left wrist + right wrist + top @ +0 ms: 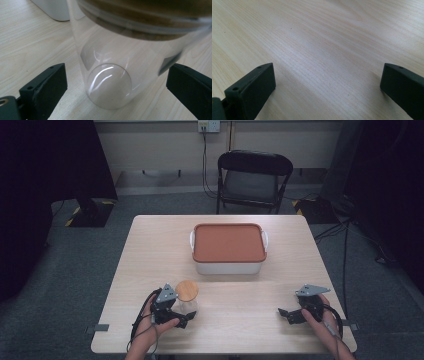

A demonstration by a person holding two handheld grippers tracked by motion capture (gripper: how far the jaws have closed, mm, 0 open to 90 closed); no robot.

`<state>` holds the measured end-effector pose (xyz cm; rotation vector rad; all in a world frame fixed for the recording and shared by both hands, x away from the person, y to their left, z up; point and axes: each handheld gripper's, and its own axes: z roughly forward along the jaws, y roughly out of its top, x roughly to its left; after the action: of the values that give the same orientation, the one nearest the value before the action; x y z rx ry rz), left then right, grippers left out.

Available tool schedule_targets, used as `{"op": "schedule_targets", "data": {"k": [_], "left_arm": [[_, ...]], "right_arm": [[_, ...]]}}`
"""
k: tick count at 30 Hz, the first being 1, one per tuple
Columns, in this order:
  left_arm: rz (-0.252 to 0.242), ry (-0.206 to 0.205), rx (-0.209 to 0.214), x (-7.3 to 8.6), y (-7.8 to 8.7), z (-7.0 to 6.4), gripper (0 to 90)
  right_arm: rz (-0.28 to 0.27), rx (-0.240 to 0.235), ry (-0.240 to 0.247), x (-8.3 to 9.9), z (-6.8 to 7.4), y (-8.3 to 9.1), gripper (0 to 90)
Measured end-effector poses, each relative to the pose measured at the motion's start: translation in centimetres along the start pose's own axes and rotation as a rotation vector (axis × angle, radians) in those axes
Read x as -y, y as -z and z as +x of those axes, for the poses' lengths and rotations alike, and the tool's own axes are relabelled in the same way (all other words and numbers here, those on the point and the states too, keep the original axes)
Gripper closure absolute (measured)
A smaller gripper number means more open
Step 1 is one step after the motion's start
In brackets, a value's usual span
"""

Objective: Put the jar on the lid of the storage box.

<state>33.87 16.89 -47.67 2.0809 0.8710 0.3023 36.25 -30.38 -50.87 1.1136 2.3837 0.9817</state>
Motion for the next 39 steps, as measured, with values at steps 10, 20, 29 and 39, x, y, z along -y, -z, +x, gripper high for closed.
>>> {"op": "schedule_targets", "data": {"k": [10,20,29,39], "left_arm": [[-0.005,-0.001,0.003,-0.34,-0.11,-0.08,3.1],[-0.012,-0.001,0.005,-0.66,-0.2,-0.1,3.1],[-0.014,0.001,0.008,-0.86,-0.4,-0.16,3.1],[-0.022,0.009,0.007,-1.0,-0.63,-0.11,3.2]], "right_arm": [[0.0,0.0,0.0,0.0,0.0,0.0,0.0],[0.0,0.0,0.0,0.0,0.0,0.0,0.0],[0.0,0.0,0.0,0.0,0.0,0.0,0.0],[0.0,0.0,0.0,0.0,0.0,0.0,0.0]]}}
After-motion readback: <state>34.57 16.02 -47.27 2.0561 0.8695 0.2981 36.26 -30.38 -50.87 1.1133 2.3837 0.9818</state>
